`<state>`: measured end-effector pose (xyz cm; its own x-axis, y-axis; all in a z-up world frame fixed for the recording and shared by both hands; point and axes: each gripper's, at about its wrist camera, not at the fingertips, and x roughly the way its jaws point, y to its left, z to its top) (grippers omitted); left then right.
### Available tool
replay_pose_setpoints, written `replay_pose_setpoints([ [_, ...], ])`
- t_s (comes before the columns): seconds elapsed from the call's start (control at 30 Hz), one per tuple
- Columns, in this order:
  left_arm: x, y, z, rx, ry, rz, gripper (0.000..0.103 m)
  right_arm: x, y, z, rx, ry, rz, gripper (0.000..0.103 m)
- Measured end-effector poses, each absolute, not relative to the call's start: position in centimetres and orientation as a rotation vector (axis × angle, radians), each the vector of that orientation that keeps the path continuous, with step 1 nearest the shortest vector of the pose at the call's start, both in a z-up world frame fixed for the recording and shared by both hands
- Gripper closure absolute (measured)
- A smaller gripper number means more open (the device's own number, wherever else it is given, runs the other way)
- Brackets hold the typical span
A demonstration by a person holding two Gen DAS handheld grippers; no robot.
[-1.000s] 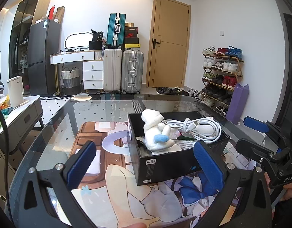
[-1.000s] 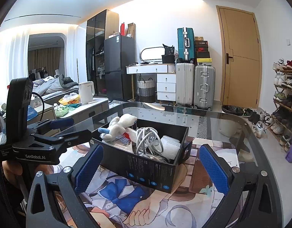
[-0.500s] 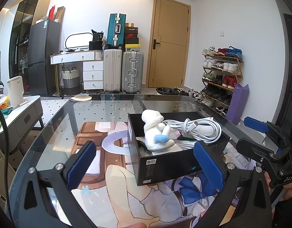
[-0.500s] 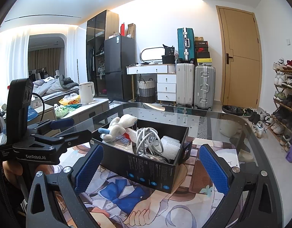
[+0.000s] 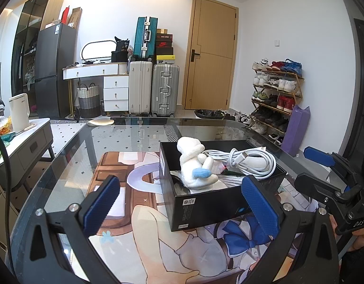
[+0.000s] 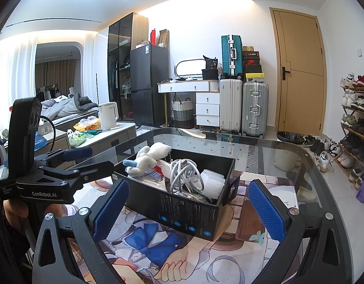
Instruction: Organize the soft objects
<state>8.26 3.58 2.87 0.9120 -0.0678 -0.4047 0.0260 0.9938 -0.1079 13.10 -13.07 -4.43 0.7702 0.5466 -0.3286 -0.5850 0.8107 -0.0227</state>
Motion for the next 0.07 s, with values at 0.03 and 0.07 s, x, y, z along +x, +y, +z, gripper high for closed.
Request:
replay_pose_setpoints([
  [0.03, 8.26, 3.57, 2.92, -0.103, 0.419, -0.048, 0.000, 13.12, -13.04, -4.45, -0.127, 0.317, 0.615, 0.001],
  [0.07, 8.28, 3.55, 2.92, -0.104, 0.420, -0.046, 0.000, 13.10, -13.05, -4.45, -0.127, 0.317, 0.615, 0.001],
])
